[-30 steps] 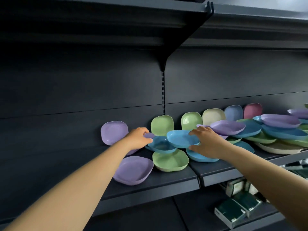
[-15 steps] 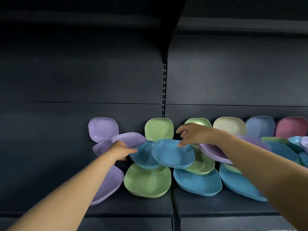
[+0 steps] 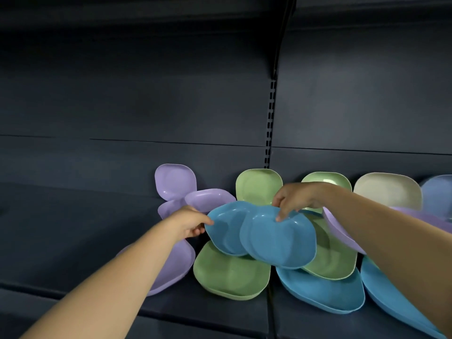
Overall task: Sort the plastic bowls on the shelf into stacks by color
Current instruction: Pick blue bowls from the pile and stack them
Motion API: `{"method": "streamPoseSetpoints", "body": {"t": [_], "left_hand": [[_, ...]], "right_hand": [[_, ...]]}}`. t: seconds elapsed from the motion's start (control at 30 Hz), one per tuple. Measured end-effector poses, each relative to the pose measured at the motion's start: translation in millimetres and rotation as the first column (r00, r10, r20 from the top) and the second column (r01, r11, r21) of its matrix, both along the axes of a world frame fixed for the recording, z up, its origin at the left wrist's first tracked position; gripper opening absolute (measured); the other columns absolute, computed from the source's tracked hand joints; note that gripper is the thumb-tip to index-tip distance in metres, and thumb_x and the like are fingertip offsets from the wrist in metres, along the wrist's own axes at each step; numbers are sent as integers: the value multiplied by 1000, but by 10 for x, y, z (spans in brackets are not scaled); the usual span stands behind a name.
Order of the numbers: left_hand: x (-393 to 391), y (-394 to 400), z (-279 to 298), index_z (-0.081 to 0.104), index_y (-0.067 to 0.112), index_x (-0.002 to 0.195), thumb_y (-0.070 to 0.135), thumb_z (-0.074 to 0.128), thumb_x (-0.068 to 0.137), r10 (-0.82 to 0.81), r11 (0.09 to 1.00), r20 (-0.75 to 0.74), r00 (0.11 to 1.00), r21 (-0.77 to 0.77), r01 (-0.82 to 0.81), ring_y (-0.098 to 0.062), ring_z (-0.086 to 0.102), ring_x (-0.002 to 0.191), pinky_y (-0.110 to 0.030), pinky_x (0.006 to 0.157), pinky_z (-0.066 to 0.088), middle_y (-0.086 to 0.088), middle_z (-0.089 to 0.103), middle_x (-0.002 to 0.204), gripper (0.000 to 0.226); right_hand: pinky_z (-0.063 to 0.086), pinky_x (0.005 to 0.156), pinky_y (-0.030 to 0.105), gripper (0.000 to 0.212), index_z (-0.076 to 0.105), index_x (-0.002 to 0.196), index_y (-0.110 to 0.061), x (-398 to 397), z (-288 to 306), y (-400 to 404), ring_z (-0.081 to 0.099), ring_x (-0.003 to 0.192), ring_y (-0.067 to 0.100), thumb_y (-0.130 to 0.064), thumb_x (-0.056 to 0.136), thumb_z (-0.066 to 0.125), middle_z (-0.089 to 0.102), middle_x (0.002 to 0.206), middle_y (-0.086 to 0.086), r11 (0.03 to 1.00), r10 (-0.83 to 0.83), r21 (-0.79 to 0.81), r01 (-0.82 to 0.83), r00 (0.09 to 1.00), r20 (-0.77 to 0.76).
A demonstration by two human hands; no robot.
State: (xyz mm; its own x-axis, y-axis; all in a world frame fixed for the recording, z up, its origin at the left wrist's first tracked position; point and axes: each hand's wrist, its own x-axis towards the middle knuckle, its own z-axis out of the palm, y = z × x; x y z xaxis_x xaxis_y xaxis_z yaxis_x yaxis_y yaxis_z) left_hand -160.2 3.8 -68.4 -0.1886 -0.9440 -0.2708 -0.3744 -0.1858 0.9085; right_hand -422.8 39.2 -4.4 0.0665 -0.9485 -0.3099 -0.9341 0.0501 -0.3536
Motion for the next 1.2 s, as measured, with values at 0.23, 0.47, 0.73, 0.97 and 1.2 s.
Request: {"method": "streamPoseSetpoints", "body": {"t": [0.23,0.47,0.73,0.97,1.2], "left_hand": [[-56,48,34,54,8,79,0,51,90,49,999,-84,995,17,-47,-13,38,49,-16,37,29,-5,49,61,13],[31,-20,98,54,5,106,3,48,93,108,992,-91,990,-62,-114,-14,41,52,-17,37,31,-8,52,75,14],[387,12,147,56,8,83,2,57,88,200,962,-146,969,-158,-223,-18,39,53,-25,52,36,-9,51,70,8],[984,172,305,59,7,95,9,63,88,296,895,-283,912,-252,-368,-16,50,63,-23,56,44,-6,60,84,9],[2292,88,386,59,6,93,8,62,87,355,841,-339,871,-292,-456,-20,46,69,-26,59,40,-6,57,85,7]], "right_hand": [[51,67,23,7,71,76,-16,-51,63,77,66,74,15,-12,82,70,70,76,-3,998,-45,-31,51,986,160],[51,74,29,14,67,97,-12,63,150,173,65,82,19,-22,92,60,70,94,3,966,-129,-179,188,946,297],[48,70,31,24,64,104,-7,394,127,236,63,80,25,-25,96,52,68,99,11,918,-163,-267,294,892,422],[52,75,35,19,66,106,-12,1099,224,256,64,86,27,-20,95,53,68,98,9,864,-110,-349,361,814,570],[52,82,39,22,66,106,-10,2397,191,-54,65,95,31,-22,94,52,69,102,11,824,-81,-400,402,781,619]]}}
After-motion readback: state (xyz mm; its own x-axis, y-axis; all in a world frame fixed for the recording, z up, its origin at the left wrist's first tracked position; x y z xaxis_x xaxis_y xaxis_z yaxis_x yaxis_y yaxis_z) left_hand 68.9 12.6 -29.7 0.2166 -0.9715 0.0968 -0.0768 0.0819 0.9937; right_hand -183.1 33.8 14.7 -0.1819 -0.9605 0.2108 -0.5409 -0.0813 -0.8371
